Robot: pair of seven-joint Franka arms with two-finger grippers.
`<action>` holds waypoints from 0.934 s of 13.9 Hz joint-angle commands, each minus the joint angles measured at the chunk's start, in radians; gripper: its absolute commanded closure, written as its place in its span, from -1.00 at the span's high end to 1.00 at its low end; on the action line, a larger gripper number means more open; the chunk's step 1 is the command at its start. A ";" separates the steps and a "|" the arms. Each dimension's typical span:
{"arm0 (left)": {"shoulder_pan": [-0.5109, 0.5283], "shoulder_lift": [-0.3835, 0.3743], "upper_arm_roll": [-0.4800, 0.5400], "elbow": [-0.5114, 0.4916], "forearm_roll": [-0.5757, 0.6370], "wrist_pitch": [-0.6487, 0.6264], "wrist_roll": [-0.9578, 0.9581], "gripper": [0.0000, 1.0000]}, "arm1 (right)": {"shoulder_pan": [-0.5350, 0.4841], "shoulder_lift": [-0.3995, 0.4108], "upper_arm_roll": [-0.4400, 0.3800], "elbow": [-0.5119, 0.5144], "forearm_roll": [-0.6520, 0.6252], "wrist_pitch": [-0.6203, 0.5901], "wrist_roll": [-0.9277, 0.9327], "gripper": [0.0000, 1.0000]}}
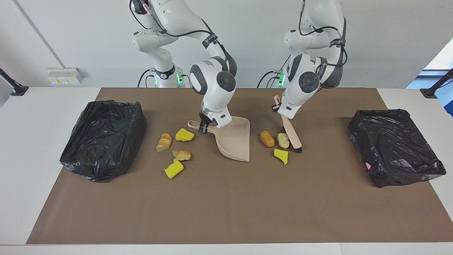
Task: Sweep and dump trash in bin
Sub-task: 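Lower the dustpan beside the bread while the left gripper positions the brush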
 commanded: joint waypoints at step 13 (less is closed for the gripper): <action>-0.064 0.008 -0.159 0.013 -0.099 0.194 0.103 -1.00 | -0.005 -0.023 0.004 -0.033 -0.020 0.029 0.041 -1.00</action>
